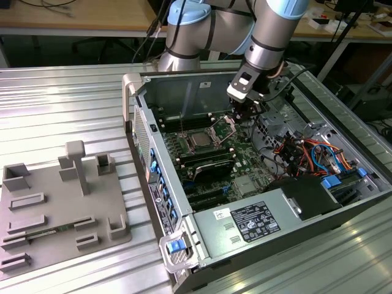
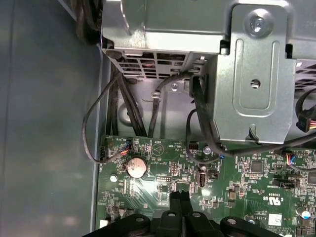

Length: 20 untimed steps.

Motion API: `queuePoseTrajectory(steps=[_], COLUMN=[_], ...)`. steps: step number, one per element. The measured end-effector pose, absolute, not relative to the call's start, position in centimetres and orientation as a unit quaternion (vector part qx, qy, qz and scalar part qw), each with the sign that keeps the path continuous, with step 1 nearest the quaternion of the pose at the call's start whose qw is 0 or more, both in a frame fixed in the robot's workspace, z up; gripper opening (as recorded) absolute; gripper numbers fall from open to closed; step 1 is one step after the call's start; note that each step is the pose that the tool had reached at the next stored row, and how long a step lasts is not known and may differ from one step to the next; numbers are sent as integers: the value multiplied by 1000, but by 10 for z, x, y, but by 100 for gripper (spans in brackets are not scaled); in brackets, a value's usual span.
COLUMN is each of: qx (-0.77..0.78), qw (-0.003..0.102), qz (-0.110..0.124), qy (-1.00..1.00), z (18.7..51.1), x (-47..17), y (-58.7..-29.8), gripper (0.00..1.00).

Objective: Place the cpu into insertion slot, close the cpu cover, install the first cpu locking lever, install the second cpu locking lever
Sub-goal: 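Close the cpu cover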

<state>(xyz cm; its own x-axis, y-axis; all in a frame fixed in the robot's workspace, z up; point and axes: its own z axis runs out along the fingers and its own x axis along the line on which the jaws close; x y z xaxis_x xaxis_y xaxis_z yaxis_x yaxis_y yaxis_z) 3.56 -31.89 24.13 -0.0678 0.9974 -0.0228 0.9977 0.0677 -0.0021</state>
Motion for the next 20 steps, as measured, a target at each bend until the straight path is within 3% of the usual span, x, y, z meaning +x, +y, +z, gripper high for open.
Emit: queuePoseTrajectory(steps=[20], qx=[683], qw=[4], qz=[-12], qy=[731], z=[241], x=[1], y=[-319], gripper=[11])
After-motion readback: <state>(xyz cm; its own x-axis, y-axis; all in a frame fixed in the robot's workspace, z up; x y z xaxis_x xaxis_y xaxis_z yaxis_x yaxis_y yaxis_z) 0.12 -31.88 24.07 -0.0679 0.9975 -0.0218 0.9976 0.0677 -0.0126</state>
